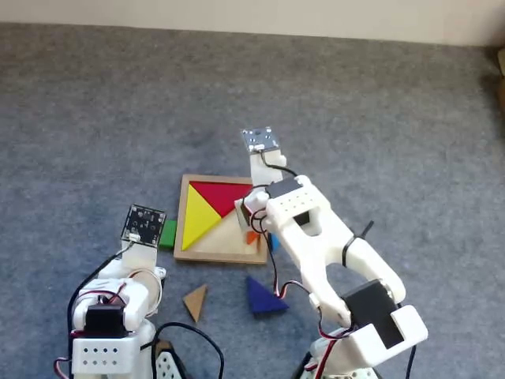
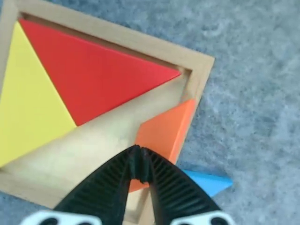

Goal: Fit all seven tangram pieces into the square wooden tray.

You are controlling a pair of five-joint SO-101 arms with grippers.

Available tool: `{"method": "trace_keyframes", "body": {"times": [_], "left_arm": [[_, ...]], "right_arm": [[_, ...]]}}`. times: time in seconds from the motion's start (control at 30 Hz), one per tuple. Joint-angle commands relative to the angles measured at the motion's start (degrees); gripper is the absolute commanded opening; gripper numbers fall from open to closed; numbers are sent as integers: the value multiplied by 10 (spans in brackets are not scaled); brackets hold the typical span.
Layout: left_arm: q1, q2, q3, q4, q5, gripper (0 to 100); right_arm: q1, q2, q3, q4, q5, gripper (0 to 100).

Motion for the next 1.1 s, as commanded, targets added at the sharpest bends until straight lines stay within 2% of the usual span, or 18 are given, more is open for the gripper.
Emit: {"method": "trace_keyframes", "body": {"times": [0.0,0.4,0.63,0.87,1.07], "left_arm": [[-7,-21,12,3,-1,6],[-7,-21,12,3,-1,6],[-7,-21,12,3,-1,6],[-7,-21,12,3,-1,6],[-7,-21,12,3,-1,6]], "right_arm": [[-10,-42,5,14,7,5],[-8,-163,39,14,7,5],[-8,-172,70,9,7,9],[-12,-172,130,-93,7,9],[-25,-157,141,-133,7,9]]}}
